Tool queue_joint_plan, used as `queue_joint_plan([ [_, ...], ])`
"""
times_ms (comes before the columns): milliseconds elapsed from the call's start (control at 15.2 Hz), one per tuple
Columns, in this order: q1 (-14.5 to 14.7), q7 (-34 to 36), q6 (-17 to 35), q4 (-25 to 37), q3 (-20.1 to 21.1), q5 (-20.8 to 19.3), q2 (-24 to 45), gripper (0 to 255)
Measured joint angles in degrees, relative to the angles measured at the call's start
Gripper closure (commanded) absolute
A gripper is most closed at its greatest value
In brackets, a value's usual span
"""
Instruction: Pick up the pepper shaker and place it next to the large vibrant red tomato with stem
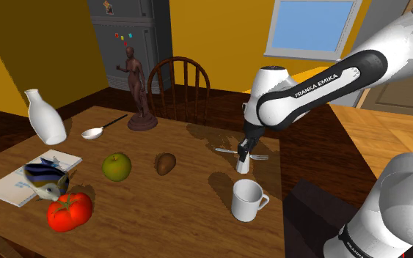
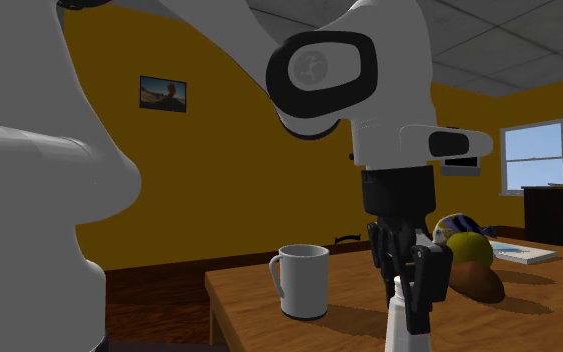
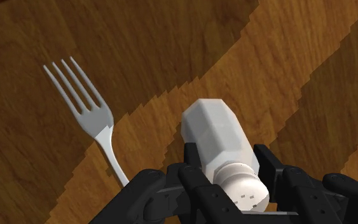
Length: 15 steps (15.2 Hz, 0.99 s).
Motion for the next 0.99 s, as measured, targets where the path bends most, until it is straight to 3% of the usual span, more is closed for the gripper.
queue_joint_plan([
  [330,0.00,0.05,-0.34,0.15,0.02,-0.02,-0.18,255],
  [990,-0.34,0.51,-9.20,3.85,-0.04,-0.63,-5.38,255],
])
